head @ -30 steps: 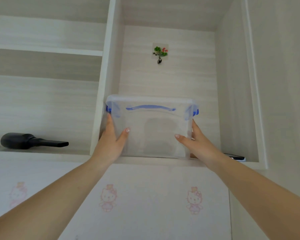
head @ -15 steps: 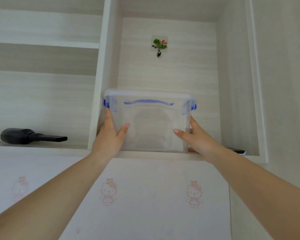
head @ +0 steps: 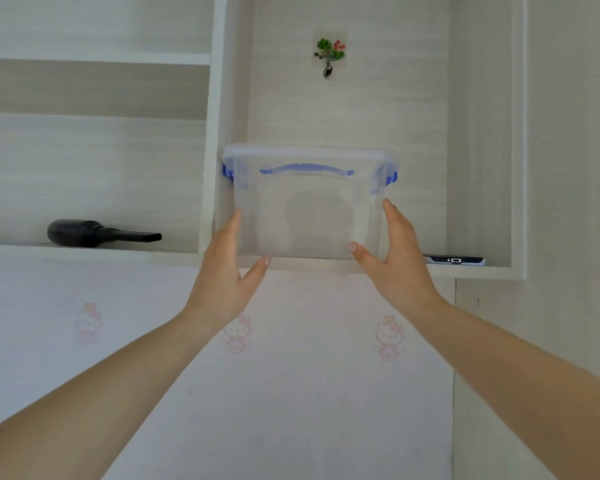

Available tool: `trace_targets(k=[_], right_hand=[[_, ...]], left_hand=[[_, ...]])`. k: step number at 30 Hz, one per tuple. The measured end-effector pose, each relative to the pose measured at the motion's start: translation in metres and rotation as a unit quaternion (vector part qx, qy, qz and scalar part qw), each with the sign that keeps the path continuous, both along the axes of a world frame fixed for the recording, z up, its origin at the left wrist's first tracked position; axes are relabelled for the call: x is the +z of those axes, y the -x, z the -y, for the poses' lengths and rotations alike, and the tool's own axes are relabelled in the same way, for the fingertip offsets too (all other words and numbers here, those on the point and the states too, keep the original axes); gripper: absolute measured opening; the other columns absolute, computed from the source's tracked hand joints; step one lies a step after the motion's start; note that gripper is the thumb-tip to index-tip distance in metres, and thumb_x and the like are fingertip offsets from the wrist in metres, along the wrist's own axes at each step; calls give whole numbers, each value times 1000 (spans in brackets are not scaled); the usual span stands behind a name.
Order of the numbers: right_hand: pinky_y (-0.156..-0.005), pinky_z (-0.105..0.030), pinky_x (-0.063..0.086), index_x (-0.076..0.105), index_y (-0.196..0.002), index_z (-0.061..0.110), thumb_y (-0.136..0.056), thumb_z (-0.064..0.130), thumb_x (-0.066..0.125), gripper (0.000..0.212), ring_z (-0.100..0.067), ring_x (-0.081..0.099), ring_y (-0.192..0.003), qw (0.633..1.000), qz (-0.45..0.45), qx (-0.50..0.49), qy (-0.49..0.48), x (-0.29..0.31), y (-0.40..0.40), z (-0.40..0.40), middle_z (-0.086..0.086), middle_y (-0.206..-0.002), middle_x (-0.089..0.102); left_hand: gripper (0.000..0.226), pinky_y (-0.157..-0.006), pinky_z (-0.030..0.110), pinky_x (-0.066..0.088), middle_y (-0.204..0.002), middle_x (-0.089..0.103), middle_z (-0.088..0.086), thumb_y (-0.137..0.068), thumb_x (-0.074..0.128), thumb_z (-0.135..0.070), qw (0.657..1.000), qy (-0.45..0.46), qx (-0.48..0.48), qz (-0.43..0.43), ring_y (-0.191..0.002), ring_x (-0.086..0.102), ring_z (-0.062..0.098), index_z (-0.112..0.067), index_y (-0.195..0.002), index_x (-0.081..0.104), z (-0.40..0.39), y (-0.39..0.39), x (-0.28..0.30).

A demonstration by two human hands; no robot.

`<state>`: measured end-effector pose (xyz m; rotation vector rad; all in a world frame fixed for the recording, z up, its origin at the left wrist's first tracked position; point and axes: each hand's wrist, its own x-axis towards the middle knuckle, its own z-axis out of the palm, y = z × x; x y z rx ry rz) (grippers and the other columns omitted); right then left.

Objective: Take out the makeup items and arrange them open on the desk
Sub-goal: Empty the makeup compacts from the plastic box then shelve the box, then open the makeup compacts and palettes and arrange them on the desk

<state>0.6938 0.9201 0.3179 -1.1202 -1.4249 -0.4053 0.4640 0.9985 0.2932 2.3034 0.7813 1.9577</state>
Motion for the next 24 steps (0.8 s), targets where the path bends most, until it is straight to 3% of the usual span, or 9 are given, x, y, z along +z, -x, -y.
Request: trace_targets(k=[4,8,12,17,21,24], right_hand=[[-102,-9,17,24,-146,21,-85,33,64,74,6,23,-127,999,7,30,15,-13,12,23,3,-149,28],[-98,-7,18,28,-144,26,-84,40,63,71,8,26,-125,997,13,58,59,-36,28,45,8,-146,33],[-102,-13,19,33,-142,26,-83,43,62,68,-2,31,-132,991,13,89,101,-75,48,58,7,-144,36],[-109,-25,27,38,-138,32,-82,47,61,62,-1,34,-129,976,-6,149,158,-135,82,68,11,-139,36],[-108,-25,28,37,-136,36,-82,51,60,61,3,33,-126,960,-25,188,207,-181,113,72,12,-140,35],[-107,-24,27,36,-136,38,-83,51,59,60,5,33,-125,947,-37,210,242,-214,135,73,13,-141,34]], left_hand=[[56,-105,22,31,-142,45,-3,-90,60,-20,999,19,-26,-3,-127,41,1,-17,-141,37,28,10,-18],[45,-73,-3,40,-133,51,-6,-91,58,-20,996,76,-55,-8,-88,56,-20,-21,-133,44,61,21,-46],[44,-101,14,32,-131,53,-10,-91,58,-21,991,125,-33,-35,-122,45,-5,-21,-133,46,96,46,-83],[38,-97,9,33,-126,53,-21,-91,58,-24,978,207,-2,-39,-114,43,-20,-26,-128,51,129,94,-138],[34,-101,19,35,-127,55,-14,-91,58,-22,967,250,46,-33,-116,50,-4,-24,-125,54,146,139,-177],[30,-94,14,37,-120,58,-14,-91,59,-20,960,268,70,-25,-106,54,3,-28,-119,56,155,168,-203]])
